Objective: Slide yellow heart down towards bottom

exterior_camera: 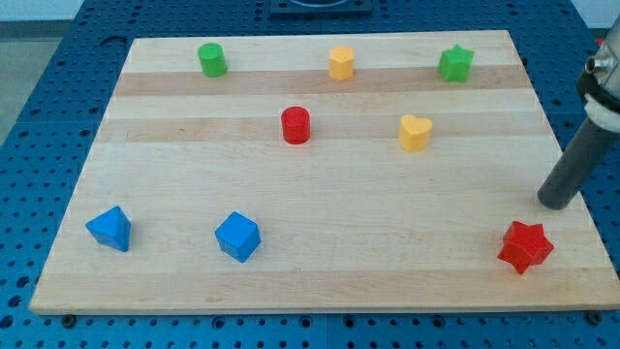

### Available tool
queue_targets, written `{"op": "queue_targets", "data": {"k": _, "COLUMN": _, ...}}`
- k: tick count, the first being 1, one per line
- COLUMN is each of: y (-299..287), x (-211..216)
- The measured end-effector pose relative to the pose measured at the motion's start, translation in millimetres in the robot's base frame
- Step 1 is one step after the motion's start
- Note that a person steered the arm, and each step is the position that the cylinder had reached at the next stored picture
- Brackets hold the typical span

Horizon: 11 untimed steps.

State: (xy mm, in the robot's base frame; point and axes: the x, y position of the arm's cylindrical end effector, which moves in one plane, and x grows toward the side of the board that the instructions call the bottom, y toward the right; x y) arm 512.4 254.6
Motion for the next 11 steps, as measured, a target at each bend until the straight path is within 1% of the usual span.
{"op": "queue_targets", "data": {"k": 1, "y": -1.2, "x": -13.9}}
{"op": "queue_targets", "data": {"k": 2, "y": 9.5, "x": -49.9}}
{"op": "queue_targets", "data": {"k": 3, "y": -0.9, "x": -91.1}}
{"op": "queue_targets", "data": {"k": 4, "y": -60.5, "x": -128.2}}
{"op": "queue_targets", "data": {"k": 5, "y": -148.6, "x": -124.0}}
{"op": "queue_targets", "data": {"k": 6, "y": -190.5, "x": -103.9}}
{"op": "queue_targets", "data": {"k": 7, "y": -172.4, "x": -68.6}}
{"op": "queue_targets", "data": {"k": 8, "y": -118.7, "x": -50.4}}
{"op": "queue_targets", "data": {"k": 9, "y": -97.1, "x": -17.1}}
{"op": "queue_targets", "data": {"k": 10, "y": -100.6, "x": 8.4}}
{"op": "queue_targets", "data": {"k": 11, "y": -67.1, "x": 0.0}}
